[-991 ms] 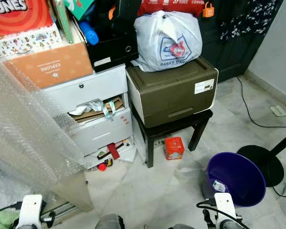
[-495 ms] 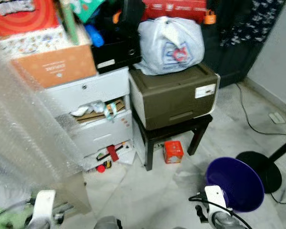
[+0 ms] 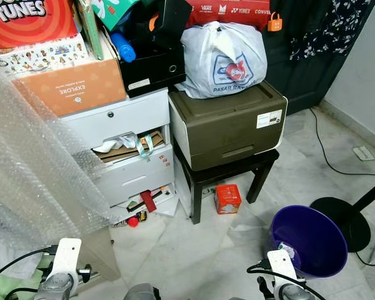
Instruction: Clean up the room
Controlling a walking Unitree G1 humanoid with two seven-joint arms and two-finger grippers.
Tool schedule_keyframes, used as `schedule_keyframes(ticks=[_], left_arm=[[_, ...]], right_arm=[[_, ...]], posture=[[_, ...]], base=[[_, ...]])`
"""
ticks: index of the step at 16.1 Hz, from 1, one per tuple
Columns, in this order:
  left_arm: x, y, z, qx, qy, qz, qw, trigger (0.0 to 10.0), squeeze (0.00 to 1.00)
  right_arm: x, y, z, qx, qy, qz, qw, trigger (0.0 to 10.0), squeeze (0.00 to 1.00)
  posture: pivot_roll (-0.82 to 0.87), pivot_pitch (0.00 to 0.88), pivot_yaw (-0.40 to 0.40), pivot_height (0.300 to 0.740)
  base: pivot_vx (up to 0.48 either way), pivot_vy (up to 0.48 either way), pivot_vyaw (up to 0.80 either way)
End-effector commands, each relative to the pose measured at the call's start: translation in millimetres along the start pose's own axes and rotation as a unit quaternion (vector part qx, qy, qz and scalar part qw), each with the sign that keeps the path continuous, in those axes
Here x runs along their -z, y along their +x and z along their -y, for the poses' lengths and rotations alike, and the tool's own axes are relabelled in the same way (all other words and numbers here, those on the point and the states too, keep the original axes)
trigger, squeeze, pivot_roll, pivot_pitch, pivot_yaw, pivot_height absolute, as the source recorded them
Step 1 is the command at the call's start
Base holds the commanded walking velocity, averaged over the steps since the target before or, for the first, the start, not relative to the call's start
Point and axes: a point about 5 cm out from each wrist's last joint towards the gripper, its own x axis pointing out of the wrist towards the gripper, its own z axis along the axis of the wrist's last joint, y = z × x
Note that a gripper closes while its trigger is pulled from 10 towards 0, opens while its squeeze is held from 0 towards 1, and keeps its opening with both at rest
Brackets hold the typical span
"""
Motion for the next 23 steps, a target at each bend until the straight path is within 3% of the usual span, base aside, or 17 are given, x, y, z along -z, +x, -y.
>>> schedule_keyframes(ticks=[1,6,13,18,23], left_arm=[[-5.5,1.2,3.1,0.003,0.002,0.001,1.000,10.0,0.00],[-10.3,2.1,9.5,0.006,-0.001,0.004,1.000,10.0,0.00],[16.9,-3.7,-16.6,-0.012,0.002,-0.030,0.999,10.0,0.00],[22.0,-5.7,-25.1,-0.015,0.001,-0.035,0.999,10.0,0.00],[18.8,-4.3,-19.3,-0.011,0.004,-0.034,0.999,10.0,0.00]], right_arm=[[-6.4,1.0,-0.9,-0.003,-0.012,0.008,1.000,10.0,0.00],[-13.1,1.9,2.4,-0.005,-0.020,0.013,1.000,10.0,0.00],[-12.3,1.6,0.3,-0.018,-0.052,0.018,0.998,10.0,0.00],[-8.1,0.9,-1.2,-0.022,-0.063,0.014,0.998,10.0,0.00],[-6.6,0.7,-1.1,-0.024,-0.069,0.013,0.997,10.0,0.00]], posture=[[-0.04,0.000,0.027,0.740],[-0.04,0.000,0.024,0.740],[-0.04,0.000,0.025,0.740],[-0.04,0.000,0.026,0.740],[-0.04,0.000,0.024,0.740]], base=[[0.304,0.000,0.00],[0.306,0.000,0.00],[0.035,0.000,0.00],[0.000,0.000,0.74],[0.000,0.000,0.62]])
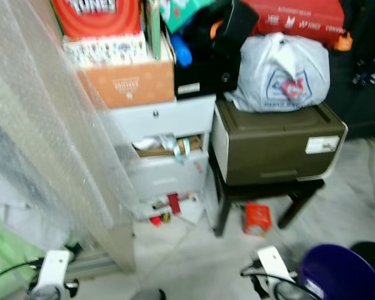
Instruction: Clean up the room
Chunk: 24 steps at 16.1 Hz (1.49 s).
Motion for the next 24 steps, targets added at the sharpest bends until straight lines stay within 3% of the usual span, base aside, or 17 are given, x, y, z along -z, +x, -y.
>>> schedule_keyframes(ticks=[1,11,16,24], left_arm=[[-0.3,-0.1,-1.6,0.000,0.003,-0.001,1.000,10.0,0.00],[-0.5,0.1,-0.5,-0.002,0.003,-0.002,1.000,10.0,0.00],[-1.4,0.3,0.7,0.000,-0.001,-0.001,1.000,10.0,0.00],[-2.9,0.5,2.0,0.002,0.000,0.003,1.000,10.0,0.00]], right_arm=[[0.2,-0.1,1.2,-0.002,-0.004,0.000,1.000,10.0,0.00],[-0.2,-0.1,2.3,-0.001,-0.014,0.002,1.000,10.0,0.00],[-6.0,0.8,1.9,0.000,-0.013,0.009,1.000,10.0,0.00],[-8.7,1.2,3.0,0.001,-0.012,0.012,1.000,10.0,0.00]], posture=[[-0.04,0.000,0.024,0.740],[-0.04,0.000,0.024,0.740],[-0.04,0.000,0.022,0.740],[-0.04,0.000,0.024,0.740]], base=[[0.000,0.000,0.71],[0.000,0.000,0.37],[0.000,0.000,0.00],[0.000,0.347,0.00]])
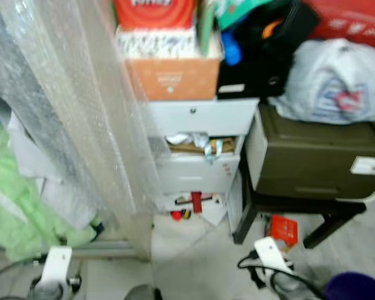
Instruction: Clean up the room
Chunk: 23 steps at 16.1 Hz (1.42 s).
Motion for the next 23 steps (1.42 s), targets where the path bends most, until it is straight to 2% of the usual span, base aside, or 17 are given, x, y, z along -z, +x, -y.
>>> schedule_keyframes(ticks=[1,23], left_arm=[[4.0,-0.6,-1.6,-0.001,-0.001,-0.006,1.000,10.0,0.00],[2.8,-0.4,-1.5,0.000,0.001,-0.005,1.000,10.0,0.00]], right_arm=[[4.7,-0.9,3.6,0.002,0.001,-0.009,1.000,10.0,0.00],[1.2,-0.1,-0.5,0.001,-0.003,-0.004,1.000,10.0,0.00]], posture=[[-0.04,0.000,0.025,0.740],[-0.04,0.000,0.027,0.740]], base=[[0.000,0.364,0.00],[0.000,0.369,0.00]])
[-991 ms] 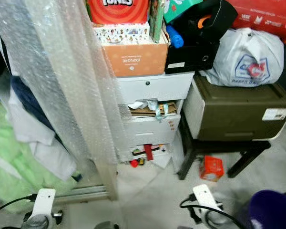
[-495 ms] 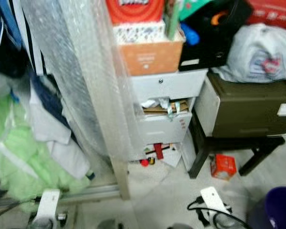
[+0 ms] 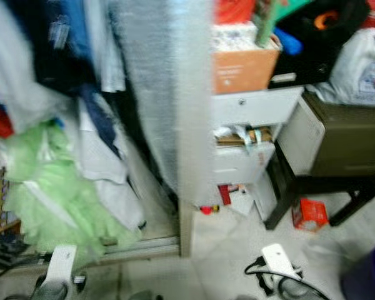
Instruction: Clean up the room
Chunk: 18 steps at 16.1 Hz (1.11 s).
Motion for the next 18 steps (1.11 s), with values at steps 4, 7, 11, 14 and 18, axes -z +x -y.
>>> schedule_keyframes(ticks=[4,7,11,14,18], left_arm=[[-3.4,0.4,-0.9,0.000,0.005,0.002,1.000,10.0,0.00],[-3.7,0.4,-1.0,0.000,0.006,0.002,1.000,10.0,0.00],[-4.0,0.4,-1.1,0.000,0.005,0.003,1.000,10.0,0.00],[-4.0,0.5,-1.1,0.000,0.006,0.003,1.000,10.0,0.00],[-4.9,0.6,-0.3,0.001,0.008,0.005,1.000,10.0,0.00]], right_arm=[[-2.6,0.3,2.0,0.003,-0.002,0.004,1.000,10.0,0.00],[-2.9,0.4,2.1,0.003,-0.002,0.004,1.000,10.0,0.00],[-3.0,0.4,2.2,0.003,-0.003,0.004,1.000,10.0,0.00],[-3.1,0.4,2.4,0.002,-0.005,0.004,1.000,10.0,0.00],[-3.4,0.5,3.3,0.002,-0.006,0.004,1.000,10.0,0.00]], posture=[[-0.04,0.000,0.028,0.740],[-0.04,0.000,0.029,0.740],[-0.04,0.000,0.028,0.740],[-0.04,0.000,0.028,0.740],[-0.04,0.000,0.026,0.740]], base=[[0.000,0.374,0.00],[0.000,0.377,0.00],[0.000,0.382,0.00],[0.000,0.381,0.00],[0.000,0.377,0.00]])
